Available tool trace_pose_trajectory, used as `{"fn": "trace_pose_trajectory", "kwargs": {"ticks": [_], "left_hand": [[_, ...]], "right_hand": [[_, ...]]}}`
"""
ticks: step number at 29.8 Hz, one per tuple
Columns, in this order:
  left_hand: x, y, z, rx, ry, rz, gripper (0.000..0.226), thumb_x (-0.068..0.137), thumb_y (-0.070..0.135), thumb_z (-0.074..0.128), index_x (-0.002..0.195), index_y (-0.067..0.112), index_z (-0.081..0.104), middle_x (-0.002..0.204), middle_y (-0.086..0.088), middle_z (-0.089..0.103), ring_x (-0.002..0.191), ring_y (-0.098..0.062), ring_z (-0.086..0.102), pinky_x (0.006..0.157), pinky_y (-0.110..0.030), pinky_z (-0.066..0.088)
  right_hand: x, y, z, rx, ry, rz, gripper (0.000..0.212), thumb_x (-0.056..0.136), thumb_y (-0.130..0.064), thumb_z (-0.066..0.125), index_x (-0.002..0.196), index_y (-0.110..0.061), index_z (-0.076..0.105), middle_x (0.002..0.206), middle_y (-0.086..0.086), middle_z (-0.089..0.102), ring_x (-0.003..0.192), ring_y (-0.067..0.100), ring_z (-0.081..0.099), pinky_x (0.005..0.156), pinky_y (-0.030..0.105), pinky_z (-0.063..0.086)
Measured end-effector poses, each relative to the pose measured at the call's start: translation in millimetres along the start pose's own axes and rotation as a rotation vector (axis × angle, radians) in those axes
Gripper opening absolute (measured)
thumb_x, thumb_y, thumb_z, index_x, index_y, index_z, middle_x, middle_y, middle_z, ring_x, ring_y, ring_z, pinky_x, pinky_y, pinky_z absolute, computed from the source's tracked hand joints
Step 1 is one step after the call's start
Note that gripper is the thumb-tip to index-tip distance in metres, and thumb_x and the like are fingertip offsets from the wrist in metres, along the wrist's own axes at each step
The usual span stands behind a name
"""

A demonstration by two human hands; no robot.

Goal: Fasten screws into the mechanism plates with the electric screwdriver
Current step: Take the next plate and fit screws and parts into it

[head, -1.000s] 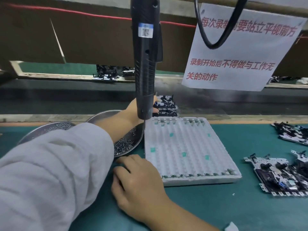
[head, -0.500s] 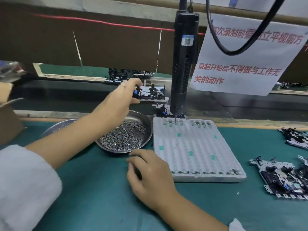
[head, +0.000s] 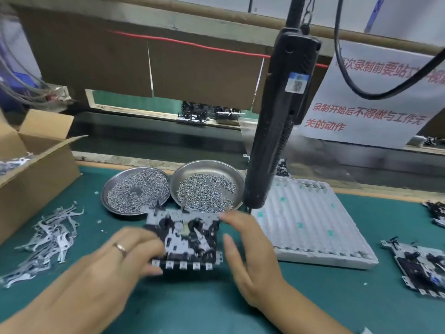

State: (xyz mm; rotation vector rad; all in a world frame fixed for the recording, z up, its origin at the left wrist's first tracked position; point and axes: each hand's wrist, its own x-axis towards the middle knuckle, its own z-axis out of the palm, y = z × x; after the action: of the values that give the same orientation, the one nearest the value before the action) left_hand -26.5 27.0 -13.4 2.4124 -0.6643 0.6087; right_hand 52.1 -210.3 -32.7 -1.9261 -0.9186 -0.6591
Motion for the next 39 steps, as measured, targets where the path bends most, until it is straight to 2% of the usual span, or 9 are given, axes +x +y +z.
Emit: {"fn": "trace_pose_trajectory", "kwargs": {"ticks": [4, 8, 11, 15, 18, 23, 32, 36, 39], "left_hand": [[-25, -17, 24, 0.037, -0.132, -0.009, 0.041, 0.080, 0.035, 0.056, 0.116, 0.040, 0.038, 0.121, 0.024, 0.042, 0.108, 0.011, 0.046, 0.084, -0.009, 0.044], [-16, -5, 18, 0.140, -0.199, 0.017, 0.033, 0.087, 0.056, 0.047, 0.116, 0.039, 0.048, 0.107, 0.024, 0.051, 0.097, 0.011, 0.049, 0.068, -0.011, 0.049], [-3, -7, 2, 0.185, -0.063, -0.007, 0.042, 0.091, 0.057, 0.044, 0.117, 0.027, 0.059, 0.108, 0.019, 0.062, 0.099, 0.005, 0.056, 0.080, -0.013, 0.046], [19, -40, -22, 0.553, -0.025, -0.366, 0.047, 0.093, 0.048, 0.042, 0.115, 0.014, 0.066, 0.114, -0.005, 0.065, 0.103, -0.027, 0.061, 0.091, -0.039, 0.046], [23, -68, -31, 0.711, -0.138, -0.645, 0.048, 0.090, 0.049, 0.052, 0.129, 0.021, 0.055, 0.125, -0.005, 0.059, 0.113, -0.028, 0.053, 0.093, -0.040, 0.036], [20, -96, -38, 0.819, -0.119, -0.774, 0.042, 0.093, 0.045, 0.048, 0.129, 0.024, 0.053, 0.121, -0.002, 0.059, 0.113, -0.024, 0.052, 0.090, -0.036, 0.035], [23, -85, -42, 0.493, 0.162, -0.702, 0.018, 0.093, 0.025, 0.058, 0.104, 0.021, 0.071, 0.100, -0.002, 0.069, 0.098, -0.025, 0.061, 0.086, -0.038, 0.043], [34, -57, -51, 0.002, 0.379, -0.745, 0.011, 0.087, 0.018, 0.066, 0.089, 0.025, 0.073, 0.084, 0.012, 0.071, 0.074, 0.006, 0.060, 0.069, -0.008, 0.042], [42, -21, -46, -0.544, 0.283, -0.671, 0.010, 0.080, 0.020, 0.070, 0.082, 0.029, 0.076, 0.081, 0.012, 0.073, 0.072, 0.011, 0.062, 0.063, 0.001, 0.039]], "right_hand": [[-2, -9, 1, -0.207, -0.256, -0.179, 0.041, 0.097, -0.038, 0.046, 0.122, -0.009, 0.058, 0.118, 0.007, 0.061, 0.109, 0.021, 0.056, 0.094, 0.033, 0.045], [-2, -10, 0, -0.337, -0.483, -0.211, 0.052, 0.090, -0.053, 0.056, 0.126, -0.016, 0.060, 0.124, 0.005, 0.059, 0.111, 0.021, 0.055, 0.094, 0.034, 0.044], [-5, -8, 0, -0.348, -0.489, -0.224, 0.049, 0.091, -0.051, 0.054, 0.126, -0.016, 0.060, 0.127, 0.007, 0.057, 0.111, 0.022, 0.056, 0.091, 0.034, 0.047], [-4, -8, 6, -0.361, -0.502, -0.204, 0.048, 0.092, -0.048, 0.054, 0.129, -0.017, 0.057, 0.131, 0.005, 0.055, 0.113, 0.019, 0.056, 0.093, 0.032, 0.048], [-3, -9, 7, -0.344, -0.502, -0.159, 0.048, 0.092, -0.048, 0.052, 0.130, -0.019, 0.056, 0.133, 0.001, 0.054, 0.116, 0.016, 0.054, 0.095, 0.030, 0.047], [-1, -8, 7, -0.320, -0.508, -0.142, 0.048, 0.092, -0.049, 0.051, 0.129, -0.019, 0.057, 0.132, 0.000, 0.054, 0.115, 0.014, 0.053, 0.097, 0.024, 0.041], [-2, -7, 9, -0.257, -0.515, -0.108, 0.049, 0.094, -0.052, 0.046, 0.129, -0.020, 0.057, 0.134, -0.002, 0.052, 0.120, 0.012, 0.051, 0.098, 0.025, 0.043], [-3, -8, 10, -0.195, -0.470, -0.091, 0.045, 0.094, -0.049, 0.047, 0.126, -0.020, 0.059, 0.132, -0.004, 0.052, 0.121, 0.010, 0.050, 0.099, 0.026, 0.042], [-1, -12, 10, -0.014, -0.249, -0.066, 0.037, 0.099, -0.038, 0.044, 0.121, -0.014, 0.062, 0.125, -0.002, 0.056, 0.119, 0.010, 0.052, 0.100, 0.023, 0.041]]}}
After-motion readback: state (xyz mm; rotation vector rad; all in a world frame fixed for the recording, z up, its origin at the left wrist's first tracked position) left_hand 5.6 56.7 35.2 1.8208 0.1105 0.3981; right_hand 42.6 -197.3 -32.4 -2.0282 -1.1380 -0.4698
